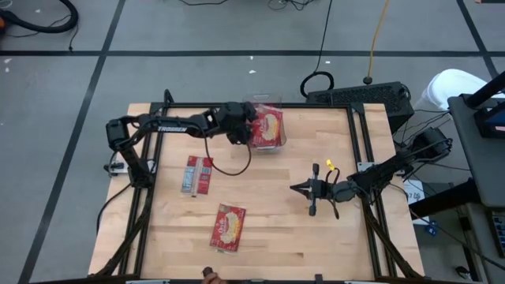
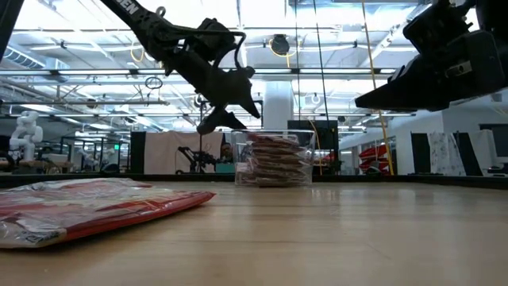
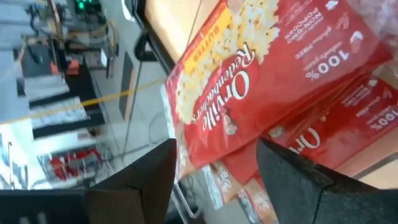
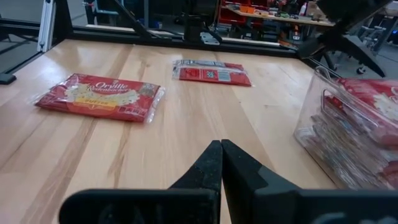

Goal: Sort popcorn bags into baskets
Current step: Put the red popcorn pack into the transparent bin

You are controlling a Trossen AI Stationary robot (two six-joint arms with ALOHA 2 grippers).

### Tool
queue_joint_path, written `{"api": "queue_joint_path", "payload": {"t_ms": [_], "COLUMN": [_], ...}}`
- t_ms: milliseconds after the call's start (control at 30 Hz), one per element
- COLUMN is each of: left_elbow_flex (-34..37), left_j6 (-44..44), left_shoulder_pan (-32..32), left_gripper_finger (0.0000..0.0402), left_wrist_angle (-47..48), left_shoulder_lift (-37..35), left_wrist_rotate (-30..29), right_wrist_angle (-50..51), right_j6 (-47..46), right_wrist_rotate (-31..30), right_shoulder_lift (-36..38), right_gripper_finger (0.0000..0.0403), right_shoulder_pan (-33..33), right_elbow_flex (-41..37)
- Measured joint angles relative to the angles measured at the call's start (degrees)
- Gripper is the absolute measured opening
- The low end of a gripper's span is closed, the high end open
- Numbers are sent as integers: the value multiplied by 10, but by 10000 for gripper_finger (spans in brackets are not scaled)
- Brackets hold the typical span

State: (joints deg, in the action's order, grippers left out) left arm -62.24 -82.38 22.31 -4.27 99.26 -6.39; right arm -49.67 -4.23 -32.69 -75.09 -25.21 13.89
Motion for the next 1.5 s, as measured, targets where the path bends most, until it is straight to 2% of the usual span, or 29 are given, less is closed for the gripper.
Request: {"api": "queue_joint_path", "payload": {"t_ms": [233, 500, 533, 600, 667, 700, 800, 867, 1000, 1133, 1267, 1400, 1500], "left_elbow_flex": [0, 0, 0, 0, 0, 0, 0, 0, 22, 70, 116, 143, 157], "left_j6": [20, 124, 153, 253, 427, 515, 701, 781, 901, 961, 1003, 1042, 1065], "left_shoulder_pan": [-32, -45, -47, -51, -59, -62, -70, -86, -124, -157, -183, -202, -218], "left_gripper_finger": [227, 228, 227, 227, 227, 227, 227, 227, 227, 227, 227, 227, 227], "left_wrist_angle": [29, 66, 72, 98, 117, 132, 207, 255, 282, 225, 172, 133, 111], "left_shoulder_lift": [-5, -64, -75, -101, -130, -143, -172, -178, -177, -175, -174, -174, -174], "left_wrist_rotate": [-118, -132, -132, -134, -148, -151, -143, -144, -178, -203, -209, -219, -230], "right_wrist_angle": [9, 16, 14, 3, -14, -14, 28, 94, 250, 381, 442, 468, 478], "right_j6": [-7, -40, -51, -70, -63, -49, -13, 4, 25, 32, 39, 54, 69], "right_wrist_rotate": [0, -3, -9, -61, -108, -106, -66, -34, 64, 188, 312, 373, 393], "right_shoulder_lift": [0, 0, 0, 0, 4, 11, 33, 48, 62, 63, 63, 61, 50], "right_gripper_finger": [1, 1, 1, 1, 1, 1, 1, 1, 0, 0, 0, 0, 0], "right_shoulder_pan": [0, 0, 2, 9, 28, 41, 97, 144, 249, 351, 438, 523, 568], "right_elbow_flex": [0, 0, 0, 0, 6, 12, 49, 80, 161, 230, 262, 268, 268]}}
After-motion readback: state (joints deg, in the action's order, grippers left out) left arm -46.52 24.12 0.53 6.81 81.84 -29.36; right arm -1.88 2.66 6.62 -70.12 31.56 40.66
